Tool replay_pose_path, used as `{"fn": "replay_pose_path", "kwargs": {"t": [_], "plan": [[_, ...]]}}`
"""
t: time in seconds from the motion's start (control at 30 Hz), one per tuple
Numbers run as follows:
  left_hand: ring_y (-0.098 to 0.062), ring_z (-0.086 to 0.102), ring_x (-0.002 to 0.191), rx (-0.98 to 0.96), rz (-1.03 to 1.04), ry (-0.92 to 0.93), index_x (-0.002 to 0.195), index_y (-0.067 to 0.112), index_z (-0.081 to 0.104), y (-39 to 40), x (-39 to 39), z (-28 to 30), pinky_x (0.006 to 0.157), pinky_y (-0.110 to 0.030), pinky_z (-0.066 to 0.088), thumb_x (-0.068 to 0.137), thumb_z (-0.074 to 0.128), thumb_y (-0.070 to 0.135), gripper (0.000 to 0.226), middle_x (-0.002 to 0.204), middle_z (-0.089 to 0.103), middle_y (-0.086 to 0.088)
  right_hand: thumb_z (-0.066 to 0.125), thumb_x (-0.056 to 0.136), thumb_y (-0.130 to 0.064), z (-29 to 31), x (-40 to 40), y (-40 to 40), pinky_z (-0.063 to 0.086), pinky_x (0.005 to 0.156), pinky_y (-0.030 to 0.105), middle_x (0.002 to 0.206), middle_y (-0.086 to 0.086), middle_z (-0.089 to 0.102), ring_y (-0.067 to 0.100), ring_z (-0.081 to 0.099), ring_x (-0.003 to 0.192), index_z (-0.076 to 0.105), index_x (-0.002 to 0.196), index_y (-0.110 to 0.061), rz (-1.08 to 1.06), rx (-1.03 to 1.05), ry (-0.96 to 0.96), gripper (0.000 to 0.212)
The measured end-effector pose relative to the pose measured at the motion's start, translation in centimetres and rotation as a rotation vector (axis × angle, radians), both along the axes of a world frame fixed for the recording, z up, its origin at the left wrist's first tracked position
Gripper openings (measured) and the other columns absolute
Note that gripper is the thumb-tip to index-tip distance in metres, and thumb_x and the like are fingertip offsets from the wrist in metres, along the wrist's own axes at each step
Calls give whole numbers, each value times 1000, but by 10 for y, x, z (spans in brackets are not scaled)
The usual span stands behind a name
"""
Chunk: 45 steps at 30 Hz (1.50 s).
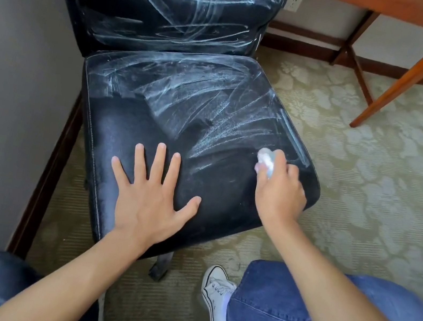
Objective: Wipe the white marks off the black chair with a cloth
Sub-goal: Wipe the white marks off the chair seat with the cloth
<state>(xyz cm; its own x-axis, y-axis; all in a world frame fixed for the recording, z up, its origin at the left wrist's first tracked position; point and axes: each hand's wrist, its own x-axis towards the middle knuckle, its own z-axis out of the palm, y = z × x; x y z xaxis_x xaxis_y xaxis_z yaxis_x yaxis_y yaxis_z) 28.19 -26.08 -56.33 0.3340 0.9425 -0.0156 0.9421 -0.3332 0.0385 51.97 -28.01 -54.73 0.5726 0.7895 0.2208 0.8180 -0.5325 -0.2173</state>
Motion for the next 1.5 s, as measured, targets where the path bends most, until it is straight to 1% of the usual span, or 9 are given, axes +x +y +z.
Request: {"fn": "replay_pose_path", "kwargs": {"t": [0.13,0.27,0.47,0.67,0.77,0.97,1.23,1.37,1.5], "plan": [[-47,2,158,-3,-27,25,168,29,13,0,0,2,116,-77,6,86,9,92,103,175,7,-8,59,99,-44,-3,-48,0,56,69,41,123,1,58,33,64,98,55,134,-34,313,82,80,37],[-45,18,156,12,-105,20,163,29,30,6,-13,5,114,-74,19,85,16,94,104,172,23,-7,61,97,-47,4,-86,11,57,64,40,117,-9,59,22,63,96,56,132,-40,660,70,41,36],[-46,10,158,13,-99,33,166,20,27,3,-15,1,115,-80,5,86,18,94,109,174,17,-12,54,102,-41,4,-13,45,42,65,38,121,5,60,37,64,100,50,130,-31,97,44,14,30],[-44,4,159,-30,-60,28,166,9,20,2,-10,0,117,-78,6,84,15,96,120,175,8,-15,59,94,-49,-5,-87,13,57,72,41,119,-10,61,23,64,101,58,128,-41,561,105,138,35],[-44,6,159,-32,-70,20,165,7,22,1,-11,0,117,-77,9,84,17,95,119,174,11,-16,61,95,-52,-3,-83,12,57,64,39,122,-14,59,17,63,100,55,133,-43,699,81,45,39],[-46,10,158,-41,-65,34,163,4,28,0,-9,1,116,-79,10,85,20,94,119,173,16,-17,53,102,-44,4,-1,62,41,66,37,119,5,62,37,64,99,49,131,-32,106,41,3,32],[-44,9,159,-36,-61,48,164,3,21,-1,-7,1,117,-77,10,87,16,93,119,173,13,-18,56,94,-48,5,-97,31,54,58,36,113,-9,66,24,64,89,62,128,-38,704,97,-1,36],[-45,11,159,-53,-61,34,162,1,29,-1,-7,0,116,-78,11,87,19,91,118,172,16,-18,47,97,-39,10,-33,70,47,68,40,108,0,60,35,60,94,54,111,-37,356,-12,-39,16],[-45,9,159,-58,-53,51,163,2,26,-2,-6,3,116,-78,9,87,18,92,118,173,14,-18,55,101,-41,5,14,81,42,66,40,118,10,63,40,63,100,50,134,-26,123,14,-77,36]]}}
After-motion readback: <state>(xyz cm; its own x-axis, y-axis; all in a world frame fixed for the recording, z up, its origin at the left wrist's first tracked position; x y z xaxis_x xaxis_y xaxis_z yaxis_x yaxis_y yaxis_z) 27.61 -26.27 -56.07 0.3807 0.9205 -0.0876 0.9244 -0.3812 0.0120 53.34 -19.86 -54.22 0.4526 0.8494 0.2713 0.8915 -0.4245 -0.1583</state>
